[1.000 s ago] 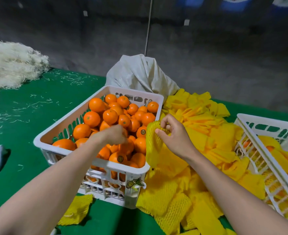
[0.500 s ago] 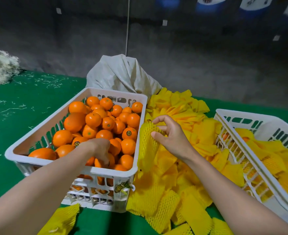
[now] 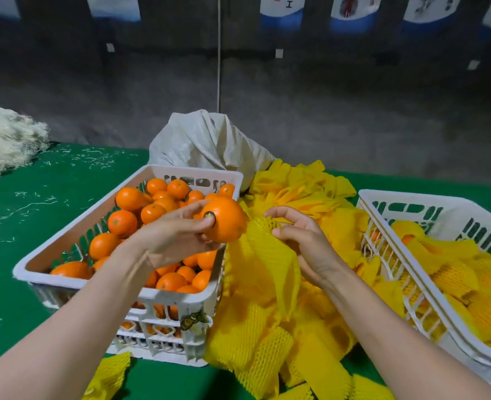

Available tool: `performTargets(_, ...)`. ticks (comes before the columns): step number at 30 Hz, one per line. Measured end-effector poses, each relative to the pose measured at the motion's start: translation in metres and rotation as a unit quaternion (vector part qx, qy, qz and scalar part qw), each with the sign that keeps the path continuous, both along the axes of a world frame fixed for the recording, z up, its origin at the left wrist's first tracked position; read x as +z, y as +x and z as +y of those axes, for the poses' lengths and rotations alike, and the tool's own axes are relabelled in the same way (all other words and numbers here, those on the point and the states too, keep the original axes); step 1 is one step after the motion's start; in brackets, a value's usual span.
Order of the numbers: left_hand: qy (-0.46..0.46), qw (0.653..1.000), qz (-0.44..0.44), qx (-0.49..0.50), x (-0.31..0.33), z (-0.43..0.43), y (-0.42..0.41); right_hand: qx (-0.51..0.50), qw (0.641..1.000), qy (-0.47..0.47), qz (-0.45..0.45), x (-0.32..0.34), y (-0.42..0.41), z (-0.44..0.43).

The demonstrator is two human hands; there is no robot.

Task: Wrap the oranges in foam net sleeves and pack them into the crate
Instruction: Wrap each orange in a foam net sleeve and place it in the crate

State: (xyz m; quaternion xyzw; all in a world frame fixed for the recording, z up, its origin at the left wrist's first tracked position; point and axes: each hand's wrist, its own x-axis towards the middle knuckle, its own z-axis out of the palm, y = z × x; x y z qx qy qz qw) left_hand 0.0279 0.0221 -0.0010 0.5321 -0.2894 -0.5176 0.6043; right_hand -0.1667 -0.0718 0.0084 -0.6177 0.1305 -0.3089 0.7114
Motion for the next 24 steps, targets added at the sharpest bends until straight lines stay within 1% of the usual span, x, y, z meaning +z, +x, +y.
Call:
performTargets(1,0.017,0.998,0.058,-0.02,0.0,-0.004,-0.012,0.001,1.0,-0.001,-0.003,0.002,-0.005,0.0)
performTargets(2,0.014,0.997,0.069,-0.024,0.004,-0.005,-0.026,0.0,1.0,0.002,-0.004,0.003,-0.012,-0.001)
performTargets(3,0.004,0.996,0.09,-0.023,0.009,-0.007,-0.038,0.0,1.0,0.015,-0.006,0.003,-0.018,-0.002)
performTargets(4,-0.029,0.995,0.096,-0.02,0.011,-0.006,-0.051,0.002,1.0,0.028,-0.006,0.003,-0.025,-0.003)
performTargets(6,-0.054,0.985,0.163,-0.025,0.01,-0.01,-0.073,0.004,0.999,0.038,-0.001,0.002,-0.039,-0.006)
performTargets(7,-0.06,0.982,0.177,-0.015,0.006,-0.016,-0.084,0.01,0.999,0.041,0.001,0.002,-0.046,-0.006)
performTargets(9,-0.061,0.982,0.176,0.03,0.002,-0.024,-0.109,0.029,0.998,0.056,0.002,0.001,-0.057,-0.007)
performTargets(12,-0.055,0.972,0.222,0.063,-0.009,-0.038,-0.139,0.061,0.995,0.073,0.011,-0.005,-0.07,-0.004)
performTargets(14,-0.045,0.971,0.222,0.079,-0.015,-0.044,-0.151,0.051,0.997,0.048,0.042,-0.013,-0.075,-0.004)
performTargets(17,-0.055,0.97,0.219,0.086,-0.021,-0.049,-0.167,-0.026,0.993,-0.069,0.088,-0.016,-0.084,-0.007)
performTargets(19,-0.07,0.969,0.218,0.09,-0.026,-0.051,-0.175,-0.118,0.973,-0.169,0.1,-0.019,-0.089,-0.01)
performTargets(20,-0.071,0.97,0.214,0.09,-0.028,-0.052,-0.178,-0.171,0.959,-0.203,0.101,-0.022,-0.092,-0.011)
performTargets(22,-0.079,0.966,0.233,0.074,-0.03,-0.051,-0.184,-0.261,0.935,-0.221,0.094,-0.03,-0.096,-0.012)
performTargets(24,-0.093,0.968,0.23,0.043,-0.035,-0.05,-0.187,-0.313,0.915,-0.234,0.097,-0.037,-0.099,-0.013)
